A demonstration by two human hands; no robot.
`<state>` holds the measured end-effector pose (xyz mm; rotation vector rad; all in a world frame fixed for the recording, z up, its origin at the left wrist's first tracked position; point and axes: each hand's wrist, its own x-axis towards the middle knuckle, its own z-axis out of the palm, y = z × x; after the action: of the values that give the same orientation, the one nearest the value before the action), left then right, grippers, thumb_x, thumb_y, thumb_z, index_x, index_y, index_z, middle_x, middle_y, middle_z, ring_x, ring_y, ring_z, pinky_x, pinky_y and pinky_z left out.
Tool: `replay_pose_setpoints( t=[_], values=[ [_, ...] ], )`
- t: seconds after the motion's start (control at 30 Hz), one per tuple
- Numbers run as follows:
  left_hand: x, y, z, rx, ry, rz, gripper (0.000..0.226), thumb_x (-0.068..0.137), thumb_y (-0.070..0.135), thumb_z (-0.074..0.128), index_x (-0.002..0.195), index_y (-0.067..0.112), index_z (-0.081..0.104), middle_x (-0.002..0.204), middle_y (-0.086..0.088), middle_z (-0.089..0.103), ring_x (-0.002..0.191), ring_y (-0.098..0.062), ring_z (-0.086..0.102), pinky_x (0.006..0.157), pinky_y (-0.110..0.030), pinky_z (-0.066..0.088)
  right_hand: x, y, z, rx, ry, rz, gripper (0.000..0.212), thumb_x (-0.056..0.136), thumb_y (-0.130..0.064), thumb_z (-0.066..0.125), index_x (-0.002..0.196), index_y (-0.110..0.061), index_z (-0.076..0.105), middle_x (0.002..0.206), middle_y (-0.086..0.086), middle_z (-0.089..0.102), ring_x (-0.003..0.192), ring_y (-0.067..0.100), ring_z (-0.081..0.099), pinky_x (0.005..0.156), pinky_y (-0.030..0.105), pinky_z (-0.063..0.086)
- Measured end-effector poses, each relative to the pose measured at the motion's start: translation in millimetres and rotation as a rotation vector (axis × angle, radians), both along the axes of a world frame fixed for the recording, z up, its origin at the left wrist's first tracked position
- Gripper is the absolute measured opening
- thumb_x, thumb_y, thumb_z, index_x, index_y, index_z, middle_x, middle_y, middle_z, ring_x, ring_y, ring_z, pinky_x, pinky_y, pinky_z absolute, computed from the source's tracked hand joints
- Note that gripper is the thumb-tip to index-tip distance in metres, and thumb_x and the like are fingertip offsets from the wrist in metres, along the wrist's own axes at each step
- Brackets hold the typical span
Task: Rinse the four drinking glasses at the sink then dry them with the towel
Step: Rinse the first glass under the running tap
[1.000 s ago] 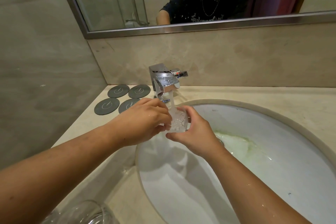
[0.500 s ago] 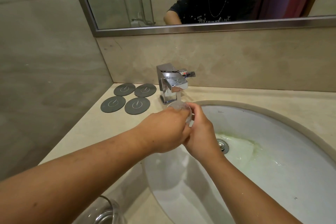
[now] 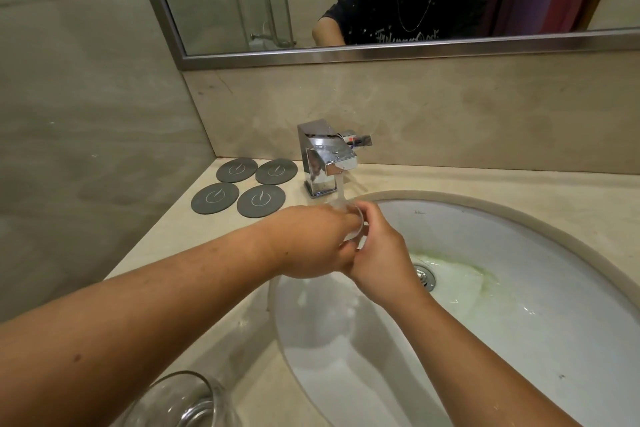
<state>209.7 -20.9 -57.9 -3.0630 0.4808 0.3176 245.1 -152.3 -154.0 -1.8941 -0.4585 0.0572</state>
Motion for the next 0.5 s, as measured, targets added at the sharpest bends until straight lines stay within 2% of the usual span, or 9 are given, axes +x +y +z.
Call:
replay_pose_setpoints(
  t=[0.07,0.13,0.23,0.3,0.33,0.4,0.43,0.5],
  values=[
    [1,6,-1,0.040,0.010,0.012,0.015,0.102,0.029,0.050,0.106,0.022,0.062,0.083,0.009,0.053,0.084,-0.021,0.054,0.067,-0.032,0.038,1,1,0,0.007,0.022,0.006,0.070,0.072,-0.012,0.089,0.130,-0.030,0.054,0.112,-0.020,0.066,0.094,-0.009,0.062,0.069,0.002,0.043],
    [0,17,-3,-0.001,-0.065,-0.049,0.019,0.100,0.036,0.050,0.094,0.025,0.064,0.082,0.006,0.054,0.084,-0.022,0.058,0.069,-0.034,0.045,2,2,1,0.029,0.036,-0.019,0.067,0.073,-0.015,0.086,0.130,-0.032,0.054,0.114,-0.015,0.068,0.095,0.002,0.065,0.069,0.004,0.044],
    [1,37,-10,-0.096,-0.355,-0.223,0.028,0.098,0.044,0.052,0.089,0.027,0.073,0.106,0.007,0.065,0.100,-0.016,0.060,0.085,-0.037,0.052,3,1,1,0.071,0.057,-0.045,0.071,0.069,-0.022,0.093,0.127,-0.035,0.054,0.114,-0.013,0.071,0.096,-0.002,0.066,0.071,0.011,0.050],
    [-1,46,-13,-0.157,-0.450,-0.206,0.020,0.096,0.044,0.060,0.102,0.030,0.073,0.128,0.007,0.061,0.115,-0.015,0.055,0.095,-0.032,0.048,2,0,1,0.117,0.094,-0.041,0.072,0.068,-0.028,0.096,0.127,-0.036,0.054,0.115,-0.014,0.070,0.098,-0.003,0.066,0.074,0.012,0.052],
    [-1,48,-14,-0.205,-0.428,-0.154,0.024,0.095,0.043,0.064,0.115,0.031,0.068,0.136,0.007,0.056,0.122,-0.014,0.051,0.100,-0.030,0.045,1,-1,3,0.146,0.117,-0.035,0.071,0.069,-0.031,0.097,0.126,-0.037,0.054,0.115,-0.014,0.070,0.100,-0.003,0.066,0.076,0.012,0.052],
    [-3,49,-17,-0.338,-0.250,0.019,0.055,0.094,0.037,0.070,0.144,0.030,0.048,0.148,0.010,0.046,0.135,-0.010,0.045,0.108,-0.023,0.036,1,-2,3,0.193,0.158,-0.005,0.069,0.071,-0.030,0.097,0.124,-0.037,0.055,0.117,-0.015,0.069,0.101,-0.002,0.067,0.079,0.013,0.054],
    [-4,48,-17,-0.393,-0.130,0.122,0.068,0.095,0.034,0.070,0.153,0.030,0.037,0.153,0.010,0.043,0.138,-0.008,0.044,0.109,-0.019,0.034,1,-2,3,0.222,0.182,0.018,0.069,0.072,-0.025,0.096,0.125,-0.037,0.055,0.118,-0.015,0.070,0.101,-0.003,0.068,0.083,0.016,0.055],
    [-3,45,-16,-0.487,0.061,0.259,0.077,0.097,0.030,0.067,0.160,0.033,0.023,0.155,0.013,0.045,0.137,-0.004,0.047,0.113,-0.021,0.037,0,-3,4,0.289,0.238,0.085,0.069,0.074,-0.011,0.094,0.127,-0.033,0.056,0.120,-0.013,0.072,0.103,-0.002,0.071,0.089,0.023,0.058]
  ],
)
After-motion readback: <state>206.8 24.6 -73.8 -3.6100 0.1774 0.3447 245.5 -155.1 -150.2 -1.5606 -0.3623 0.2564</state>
